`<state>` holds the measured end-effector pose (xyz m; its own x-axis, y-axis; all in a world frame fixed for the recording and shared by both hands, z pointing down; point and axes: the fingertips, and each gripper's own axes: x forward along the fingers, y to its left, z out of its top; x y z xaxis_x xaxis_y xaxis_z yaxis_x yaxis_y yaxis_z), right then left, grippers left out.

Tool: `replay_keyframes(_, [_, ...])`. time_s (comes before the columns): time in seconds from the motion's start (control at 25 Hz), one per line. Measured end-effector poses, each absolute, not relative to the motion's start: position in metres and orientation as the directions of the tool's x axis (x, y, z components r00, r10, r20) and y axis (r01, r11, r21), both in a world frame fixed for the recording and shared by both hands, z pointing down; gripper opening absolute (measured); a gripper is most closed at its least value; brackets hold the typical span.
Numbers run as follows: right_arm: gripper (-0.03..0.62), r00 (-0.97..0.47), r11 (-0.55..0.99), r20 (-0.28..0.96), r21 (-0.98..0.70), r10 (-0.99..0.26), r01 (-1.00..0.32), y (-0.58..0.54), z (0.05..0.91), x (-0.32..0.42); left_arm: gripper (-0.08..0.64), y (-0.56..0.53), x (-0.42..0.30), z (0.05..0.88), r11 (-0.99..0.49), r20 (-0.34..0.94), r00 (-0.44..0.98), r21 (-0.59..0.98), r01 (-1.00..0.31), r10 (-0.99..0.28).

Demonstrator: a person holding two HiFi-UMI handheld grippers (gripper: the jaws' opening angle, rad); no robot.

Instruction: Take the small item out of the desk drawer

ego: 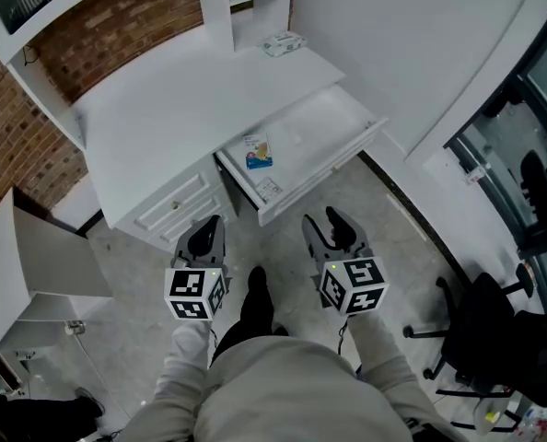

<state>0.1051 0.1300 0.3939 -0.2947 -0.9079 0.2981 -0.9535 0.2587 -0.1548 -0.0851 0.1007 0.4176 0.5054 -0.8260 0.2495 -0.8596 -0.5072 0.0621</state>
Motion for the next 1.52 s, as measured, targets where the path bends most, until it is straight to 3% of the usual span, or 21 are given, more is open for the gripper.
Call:
replay_keyframes(0.68, [0.267,-0.250,0.204,0.349,-0.164,-0.903,-0.965,-0.022,0.398,0.104,0.020,-0.063,-0.082,0.427,-0.559,0.272,0.561,0.095,-0.824,-0.782])
replay_keyframes(1.52, [0.275,-0.215,0.170,0.433,-0.141,-0.875,-0.975,-0.109,0.435,0.107,0.020,-0.143,-0.084,0.448,-0.579,0.290,0.586,0.117,-0.807,-0.757])
